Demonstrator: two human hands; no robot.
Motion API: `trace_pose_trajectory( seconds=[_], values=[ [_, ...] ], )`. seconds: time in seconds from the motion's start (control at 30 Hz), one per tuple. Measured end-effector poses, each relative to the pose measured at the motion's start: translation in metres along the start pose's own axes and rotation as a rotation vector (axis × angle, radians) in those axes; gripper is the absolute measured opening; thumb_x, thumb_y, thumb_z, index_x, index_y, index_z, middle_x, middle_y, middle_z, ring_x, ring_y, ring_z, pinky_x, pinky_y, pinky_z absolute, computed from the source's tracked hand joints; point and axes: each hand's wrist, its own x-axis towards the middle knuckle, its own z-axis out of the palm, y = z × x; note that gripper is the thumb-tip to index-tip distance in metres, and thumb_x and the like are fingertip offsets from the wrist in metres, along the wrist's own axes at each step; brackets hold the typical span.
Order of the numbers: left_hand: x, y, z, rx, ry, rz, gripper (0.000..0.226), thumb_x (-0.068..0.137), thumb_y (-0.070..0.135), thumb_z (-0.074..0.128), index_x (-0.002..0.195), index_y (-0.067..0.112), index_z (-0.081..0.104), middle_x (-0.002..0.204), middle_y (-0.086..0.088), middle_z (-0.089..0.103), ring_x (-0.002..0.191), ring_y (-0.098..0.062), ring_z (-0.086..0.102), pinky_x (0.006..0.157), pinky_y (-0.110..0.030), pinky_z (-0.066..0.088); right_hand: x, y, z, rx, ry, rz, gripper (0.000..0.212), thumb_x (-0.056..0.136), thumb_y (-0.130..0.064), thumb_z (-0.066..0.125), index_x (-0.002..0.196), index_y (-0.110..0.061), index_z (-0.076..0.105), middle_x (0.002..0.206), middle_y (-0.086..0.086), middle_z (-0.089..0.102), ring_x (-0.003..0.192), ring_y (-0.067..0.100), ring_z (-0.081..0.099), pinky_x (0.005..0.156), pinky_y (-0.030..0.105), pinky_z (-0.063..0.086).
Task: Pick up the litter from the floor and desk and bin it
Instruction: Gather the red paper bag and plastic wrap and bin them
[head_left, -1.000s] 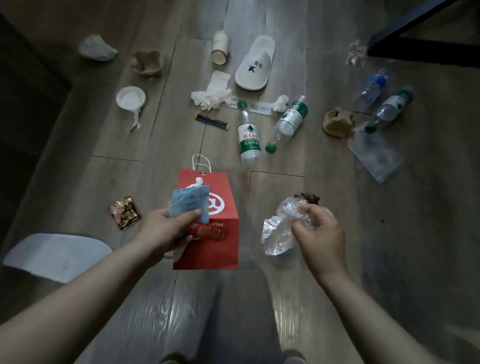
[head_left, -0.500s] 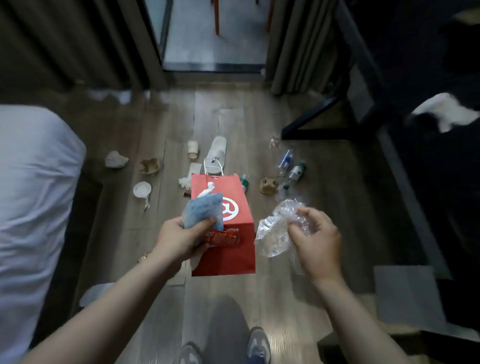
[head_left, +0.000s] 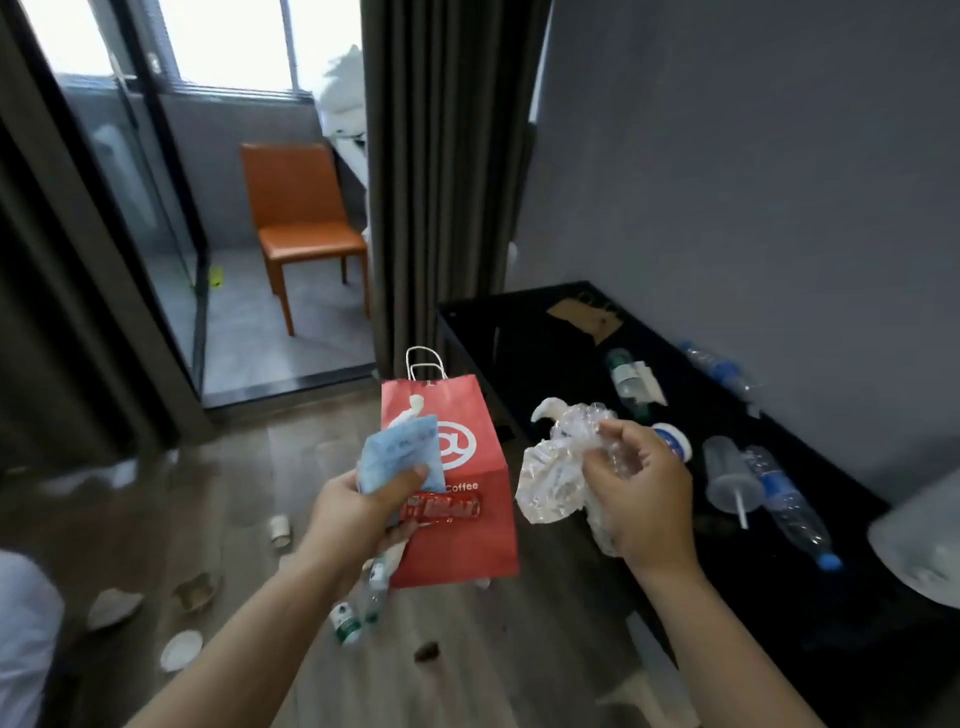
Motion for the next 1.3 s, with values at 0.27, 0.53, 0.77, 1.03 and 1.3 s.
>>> trace_pose_trajectory(
  seconds=[0.27,0.53,0.77,1.03,1.3],
  values=[
    [-0.065,0.057,0.061,0.03,-0.351,0.136,0.019,0.08,0.02,0.075,0.09,0.005,0.068,0.082,-0.017,0.069,0.068,-0.023,0.063,0.061,-0.031,0.051,-0.05,-0.072,-0.101,-0.078,0.354,-0.022,0.031,0.084,-0.009,0.068,0.089,-0.039,0.059,0.099,-0.005,0.065,0.077,-0.003,0.059,0.067,0.001,0.042],
    [-0.156,0.055,0.176,0.073,-0.726,0.13,0.019,0.081,0.02,0.073,0.095,0.009,0.067,0.09,-0.012,0.075,0.078,-0.023,0.071,0.069,-0.035,0.057,-0.136,-0.098,-0.245,-0.16,0.749,0.038,0.024,0.083,-0.012,0.067,0.093,-0.034,0.064,0.096,-0.005,0.066,0.076,0.009,0.059,0.074,0.023,0.047],
    [-0.275,0.021,0.295,0.094,-1.056,0.071,0.022,0.081,0.021,0.073,0.099,0.01,0.069,0.088,-0.007,0.076,0.068,-0.016,0.07,0.055,-0.024,0.057,-0.238,-0.115,-0.379,-0.342,1.082,0.025,0.022,0.082,-0.011,0.069,0.096,-0.028,0.067,0.084,-0.008,0.061,0.068,0.004,0.051,0.071,0.026,0.041],
    [-0.453,-0.054,0.388,0.075,-1.448,-0.069,0.021,0.083,0.017,0.069,0.103,0.011,0.068,0.094,-0.006,0.075,0.075,-0.014,0.072,0.057,-0.023,0.057,-0.385,-0.136,-0.506,-0.476,1.39,0.065,0.029,0.081,-0.011,0.07,0.084,-0.039,0.061,0.072,-0.018,0.05,0.06,0.001,0.043,0.069,0.023,0.039],
    [-0.589,-0.129,0.44,0.101,-1.705,-0.268,0.019,0.084,0.012,0.068,0.102,0.005,0.068,0.09,-0.01,0.075,0.067,-0.015,0.068,0.048,-0.019,0.051,-0.511,-0.147,-0.562,-0.633,1.662,0.21,0.033,0.081,-0.01,0.069,0.087,-0.041,0.059,0.092,-0.012,0.064,0.077,0.003,0.055,0.078,0.021,0.043]
  ],
)
